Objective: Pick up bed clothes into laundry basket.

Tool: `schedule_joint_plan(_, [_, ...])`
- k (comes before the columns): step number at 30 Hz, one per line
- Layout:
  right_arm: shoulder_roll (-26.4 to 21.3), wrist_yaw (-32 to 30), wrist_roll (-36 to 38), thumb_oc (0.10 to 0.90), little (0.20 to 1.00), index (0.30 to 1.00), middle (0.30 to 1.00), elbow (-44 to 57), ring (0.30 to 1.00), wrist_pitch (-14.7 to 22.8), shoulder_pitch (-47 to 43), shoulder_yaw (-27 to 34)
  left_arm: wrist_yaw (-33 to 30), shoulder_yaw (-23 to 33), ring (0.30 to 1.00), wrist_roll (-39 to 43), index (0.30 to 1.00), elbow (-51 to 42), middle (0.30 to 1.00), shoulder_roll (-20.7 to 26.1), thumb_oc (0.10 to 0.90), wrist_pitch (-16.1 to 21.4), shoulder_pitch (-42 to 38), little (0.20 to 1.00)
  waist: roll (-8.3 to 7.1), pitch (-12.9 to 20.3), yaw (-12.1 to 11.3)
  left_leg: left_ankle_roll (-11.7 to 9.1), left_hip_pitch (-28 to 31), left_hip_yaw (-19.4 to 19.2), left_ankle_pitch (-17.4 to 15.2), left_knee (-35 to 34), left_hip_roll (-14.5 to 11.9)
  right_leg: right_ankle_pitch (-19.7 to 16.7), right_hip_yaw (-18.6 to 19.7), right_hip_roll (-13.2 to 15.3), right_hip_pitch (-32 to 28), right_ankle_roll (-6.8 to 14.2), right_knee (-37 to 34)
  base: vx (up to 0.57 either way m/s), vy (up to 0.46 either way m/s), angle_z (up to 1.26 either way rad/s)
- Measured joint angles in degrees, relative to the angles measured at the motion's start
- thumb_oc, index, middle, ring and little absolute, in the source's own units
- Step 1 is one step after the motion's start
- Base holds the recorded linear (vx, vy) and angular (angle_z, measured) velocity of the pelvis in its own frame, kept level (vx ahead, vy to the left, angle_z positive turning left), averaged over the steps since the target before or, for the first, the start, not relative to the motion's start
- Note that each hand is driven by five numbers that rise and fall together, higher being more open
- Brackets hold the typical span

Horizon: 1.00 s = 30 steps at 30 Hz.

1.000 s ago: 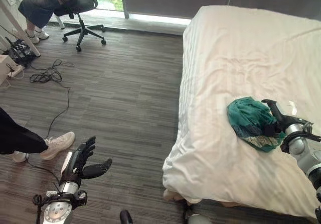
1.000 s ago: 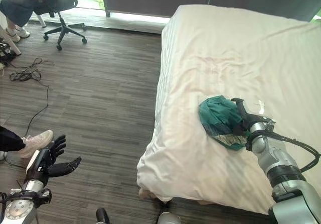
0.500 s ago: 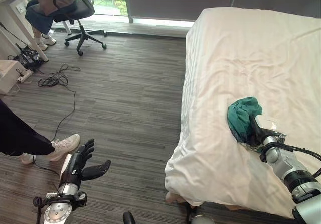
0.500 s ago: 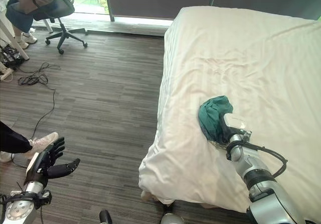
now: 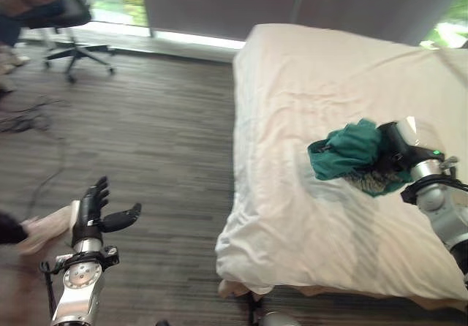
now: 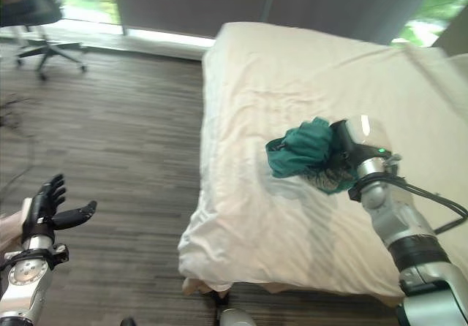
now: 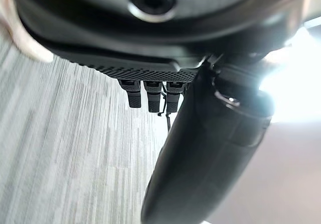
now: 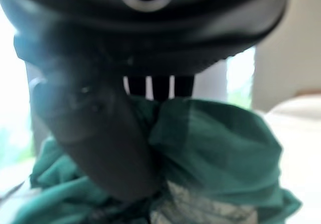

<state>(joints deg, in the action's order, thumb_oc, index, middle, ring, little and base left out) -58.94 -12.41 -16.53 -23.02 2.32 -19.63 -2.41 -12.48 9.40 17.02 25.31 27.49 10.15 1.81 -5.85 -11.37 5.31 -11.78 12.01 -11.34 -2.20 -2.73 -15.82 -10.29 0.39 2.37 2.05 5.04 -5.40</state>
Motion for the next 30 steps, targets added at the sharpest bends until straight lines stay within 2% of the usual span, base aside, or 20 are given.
schedule_joint_plan(3, [-1.9,-2.0,1.3,0.4,0.3,0.3,0.3,1.7,0.3,-0.2,17.0,17.8,-0.7,-0.1,0.9,1.0,0.9,2.4,0.9,-0.1,0.8,-0.6,-0.1,0.9,-3.72,1.5,3.9,2.1,3.9,-1.1,-1.2,-2.4,1.8,-0.9,1.1,0.8,-1.5,0.7,0.0,-0.24,0.304,-0.28])
schedule_joint_plan(6, [-1.9,-3.0,1.7,0.4,0.3,0.3,0.3,-1.5,0.3,-3.1,29.0,28.0,-0.7,-0.3,0.9,0.9,0.9,5.0,0.9,0.1,0.8,-1.2,-0.5,0.9,-6.7,3.9,7.7,3.1,4.6,-2.5,-2.1,-2.3,3.8,-1.5,1.8,2.1,-1.2,2.0,0.1,-0.31,0.231,-0.2])
schedule_joint_plan(7, [-1.9,-3.0,1.7,0.4,0.3,0.3,0.3,-1.6,0.3,-3.2,31.3,29.4,-0.6,-0.4,0.9,0.9,0.9,5.7,0.9,0.1,0.8,-1.5,-0.7,0.9,-6.67,3.9,8.1,3.4,4.7,-2.7,-2.2,-2.4,4.1,-1.6,1.6,2.6,-1.2,2.2,0.2,-0.39,0.167,-0.3])
schedule_joint_plan(11, [-0.8,-3.1,1.0,0.4,0.3,0.3,0.3,-2.1,0.3,-4.5,39.8,31.6,-0.6,-1.7,0.9,0.8,0.9,7.2,0.9,0.0,0.8,-2.0,-1.4,0.9,-7.34,4.0,11.5,6.7,5.5,-5.9,-4.9,0.4,6.3,-7.8,0.8,3.3,0.4,7.7,1.6,-0.4,0.243,-0.53])
schedule_joint_plan(13, [-0.4,-3.0,-1.3,0.4,0.3,0.3,0.3,-2.2,0.3,-4.0,41.7,30.9,-0.4,-2.7,0.9,-0.4,0.9,7.2,0.9,0.3,0.8,-2.0,-2.3,0.9,-7.84,3.2,11.3,12.3,3.1,-8.1,-7.8,6.4,8.4,-12.6,-5.6,4.6,3.5,3.4,3.8,-0.4,0.201,-0.82])
schedule_joint_plan(14, [-0.2,-3.1,-1.9,0.4,0.3,0.3,0.3,-2.9,0.3,-3.8,41.6,30.7,-0.5,-2.8,0.9,-0.4,0.9,7.1,0.9,0.4,0.8,-2.1,-2.2,0.9,-7.23,2.9,11.4,13.6,2.9,-8.5,-8.1,6.9,8.4,-12.0,-7.5,5.2,3.7,3.7,4.0,-0.4,0.179,-0.49])
schedule_joint_plan(15, [0.7,-3.1,-2.5,0.4,0.3,0.3,0.3,-5.0,0.3,-4.4,41.7,30.3,-0.4,-2.8,0.9,-1.0,0.9,7.0,0.9,-0.4,0.8,-2.2,-2.3,0.9,-5.75,3.3,11.6,14.5,2.8,-9.9,-7.0,6.1,7.2,-5.5,-13.1,4.8,5.5,7.3,11.1,-0.37,0.171,-0.32])
schedule_joint_plan(17, [0.9,-2.8,-2.8,0.4,0.3,0.3,0.3,-7.7,0.3,-6.3,41.7,30.3,-0.4,-2.9,0.9,-1.3,0.9,5.6,0.9,-1.2,0.8,-2.4,-2.2,0.9,-2.53,2.7,10.9,12.4,2.7,-11.3,-4.2,4.1,4.5,2.0,-17.9,5.7,6.8,5.1,27.3,-0.31,0.162,-0.27])
schedule_joint_plan(18, [0.9,-2.8,-2.9,0.4,0.3,0.3,0.3,-7.6,0.3,-6.3,41.8,30.2,-0.5,-2.8,0.9,-1.3,0.9,5.4,0.9,-1.0,0.8,-2.5,-2.2,0.9,-2.32,2.5,10.6,12.2,2.2,-11.1,-5.0,4.9,4.2,4.0,-18.2,6.2,5.6,5.3,28.7,-0.31,0.119,-0.62])
schedule_joint_plan(19, [1.6,-3.1,-3.3,0.4,0.3,0.3,0.3,-7.8,0.3,-5.9,38.9,28.5,-1.1,-2.4,0.9,-1.2,0.9,5.2,0.9,0.6,0.8,-2.8,-2.5,0.9,-4.09,2.0,9.6,11.5,0.8,-11.5,-5.9,9.8,6.1,3.1,-17.0,5.5,4.6,4.3,25.1,-0.24,0.109,-1.1])
schedule_joint_plan(20, [1.5,-2.9,-3.4,0.4,0.3,0.3,0.3,-8.0,0.3,-5.1,34.4,27.1,-1.0,-1.9,0.9,-0.3,0.9,4.7,0.9,1.8,0.8,-3.2,-2.7,0.9,-3.79,1.7,8.6,14.4,-2.6,-11.7,-7.7,11.8,9.7,-0.3,-14.5,4.6,4.8,9.6,18.6,-0.31,0.056,-1.48])
schedule_joint_plan(21, [1.4,-3.0,-3.5,0.4,0.3,0.3,0.3,-7.4,0.3,-4.4,31.3,26.5,-0.6,-1.8,0.9,0.7,0.9,2.7,0.9,2.7,0.8,-3.8,-2.7,0.9,-1.44,1.7,7.3,16.6,-6.1,-9.8,-8.1,10.8,11.9,-2.8,-13.3,2.7,4.4,10.4,12.7,-0.26,0.052,-1.89])
schedule_joint_plan(22, [3.1,-3.0,-3.6,0.4,0.3,0.3,0.3,-6.6,0.3,-3.8,27.7,26.4,-0.5,-0.8,0.9,1.3,0.9,-1.3,0.9,4.8,0.8,-3.9,-3.0,0.9,-0.51,0.5,4.3,16.7,-7.4,-10.9,-5.2,9.8,11.0,1.1,-16.3,2.5,5.8,5.9,17.7,-0.36,0.015,-1.49])
schedule_joint_plan(23, [3.7,-2.8,-3.4,0.4,0.3,0.3,0.3,-5.2,0.3,-3.8,28.3,26.1,-0.6,0.7,0.9,2.6,0.9,-4.7,0.9,4.3,0.8,-4.2,-3.3,0.9,-0.13,0.2,3.8,16.6,-6.9,-11.7,-5.0,9.0,10.4,5.0,-19.5,4.0,5.1,2.6,22.3,-0.39,0.013,-1.13])
schedule_joint_plan(24, [3.6,-2.5,-3.5,0.4,0.3,0.3,0.3,-5.5,0.3,-3.4,29.1,24.3,-0.9,2.8,0.9,6.2,0.9,-14.3,0.9,4.5,0.8,-4.5,-3.1,0.9,0.06,0.1,3.8,15.2,-5.9,-14.6,-1.6,6.7,9.7,10.0,-25.3,7.6,1.1,2.0,27.6,-0.43,-0.004,-0.86])
schedule_joint_plan(25, [3.6,-2.4,-3.4,0.4,0.3,0.3,0.3,-6.3,0.3,-3.2,27.5,21.7,-0.6,3.4,0.9,9.0,0.9,-22.2,0.9,7.9,0.8,-2.3,-3.9,0.9,-0.22,0.5,1.4,14.5,-4.2,-18.2,0.3,4.0,9.0,11.5,-29.8,11.5,-1.9,2.6,31.6,-0.28,-0.008,-1.21])
schedule_joint_plan(27, [3.5,-2.3,-3.5,0.4,0.3,0.3,0.3,-6.5,0.3,-2.5,23.4,18.1,-0.8,5.1,0.9,12.7,0.9,-28.3,0.9,12.1,0.8,0.9,-7.3,0.9,0.02,1.0,0.0,13.6,-2.5,-23.2,1.7,2.7,7.5,12.1,-32.1,15.9,-6.7,4.0,32.6,-0.34,-0.134,-1.52])
schedule_joint_plan(28, [3.4,-2.3,-3.5,0.4,0.3,0.3,0.3,-6.5,0.3,-2.1,20.4,14.8,-1.0,4.9,0.9,14.8,0.9,-29.1,0.9,16.3,0.8,3.0,-12.3,0.9,0.71,2.4,-1.6,12.9,-2.2,-27.0,2.2,2.2,6.2,12.3,-33.1,19.1,-9.0,4.5,31.9,-0.51,-0.318,-2.04])
schedule_joint_plan(29, [3.4,-1.9,-3.7,0.4,0.3,0.3,0.3,-10.5,0.3,-2.2,11.6,6.5,-4.0,2.2,0.9,14.3,0.9,-27.8,0.9,26.8,0.8,3.3,-18.8,0.9,-0.76,3.8,-2.7,11.5,-0.4,-33.4,3.2,3.1,4.5,11.4,-39.9,23.8,-12.3,6.3,29.2,-0.45,-0.354,-2.42])
schedule_joint_plan(30, [3.7,-1.5,-4.1,0.4,0.3,0.3,0.3,-11.9,0.3,-2.1,7.6,2.3,-5.7,-0.2,0.9,13.5,0.9,-26.0,0.9,32.9,0.8,3.3,-23.2,0.9,-1.26,4.8,-4.2,10.7,0.2,-36.3,3.1,3.9,3.5,10.1,-42.8,25.4,-13.2,7.6,27.6,-0.26,-0.309,-2.48])
